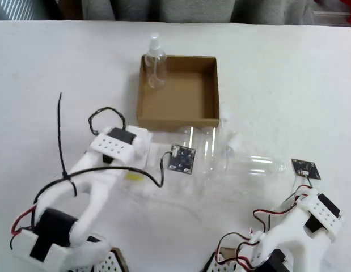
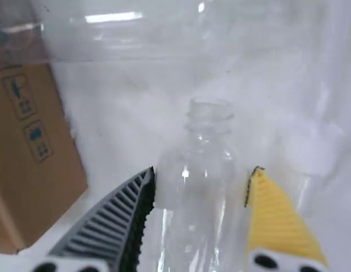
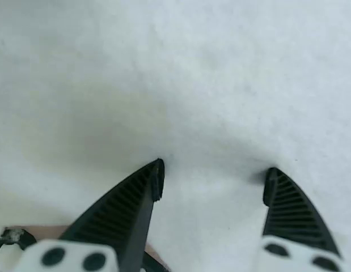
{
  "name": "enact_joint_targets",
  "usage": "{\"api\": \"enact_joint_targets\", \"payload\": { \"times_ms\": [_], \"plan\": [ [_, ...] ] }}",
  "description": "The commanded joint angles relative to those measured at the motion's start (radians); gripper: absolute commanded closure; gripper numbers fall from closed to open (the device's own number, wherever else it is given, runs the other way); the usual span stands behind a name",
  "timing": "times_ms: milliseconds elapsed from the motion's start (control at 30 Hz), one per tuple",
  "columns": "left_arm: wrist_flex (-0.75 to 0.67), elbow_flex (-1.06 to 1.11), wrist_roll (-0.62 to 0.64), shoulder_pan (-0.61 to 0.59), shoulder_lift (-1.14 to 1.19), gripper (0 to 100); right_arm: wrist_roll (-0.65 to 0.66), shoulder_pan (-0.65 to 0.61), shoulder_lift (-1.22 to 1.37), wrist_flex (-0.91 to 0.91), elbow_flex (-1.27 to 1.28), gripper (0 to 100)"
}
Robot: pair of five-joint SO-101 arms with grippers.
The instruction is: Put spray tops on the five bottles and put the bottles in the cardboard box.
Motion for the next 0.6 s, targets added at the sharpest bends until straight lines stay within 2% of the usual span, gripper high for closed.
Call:
{"api": "enact_joint_targets", "payload": {
  "times_ms": [0,233,333,467,567],
  "plan": [
    [-0.034,-0.068,0.026,0.016,0.054,73,0.011,0.001,0.015,-0.038,0.002,73.7],
    [-0.026,-0.110,0.032,0.012,0.130,73,0.011,0.001,0.015,-0.038,0.002,73.7],
    [-0.023,-0.127,0.087,0.015,0.127,73,0.011,0.001,0.015,-0.038,0.002,73.7],
    [0.040,-0.173,0.152,0.007,0.079,66,0.011,0.001,0.015,-0.038,0.002,73.7],
    [0.051,-0.172,0.157,0.015,0.042,65,0.011,0.001,0.015,-0.038,0.002,73.7]
  ]
}}
